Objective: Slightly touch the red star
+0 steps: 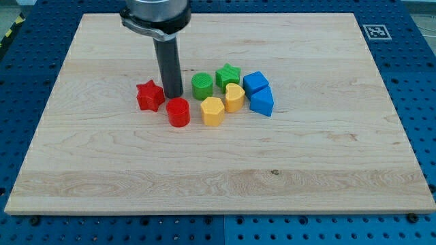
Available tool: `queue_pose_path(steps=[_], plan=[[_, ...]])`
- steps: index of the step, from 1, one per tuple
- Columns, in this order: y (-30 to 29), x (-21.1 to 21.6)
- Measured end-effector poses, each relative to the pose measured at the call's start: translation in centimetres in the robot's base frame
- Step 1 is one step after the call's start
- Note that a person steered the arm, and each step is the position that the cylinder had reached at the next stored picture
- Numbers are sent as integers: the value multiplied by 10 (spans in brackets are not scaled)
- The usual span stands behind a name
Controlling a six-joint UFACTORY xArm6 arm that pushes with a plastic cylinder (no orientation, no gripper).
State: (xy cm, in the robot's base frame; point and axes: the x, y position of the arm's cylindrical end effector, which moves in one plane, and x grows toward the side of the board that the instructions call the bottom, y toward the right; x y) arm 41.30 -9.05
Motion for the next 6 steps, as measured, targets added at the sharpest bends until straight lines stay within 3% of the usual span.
queue_pose_path(steps=[1, 4, 6], plan=[[-18, -18], [-53, -17], [-110, -17]])
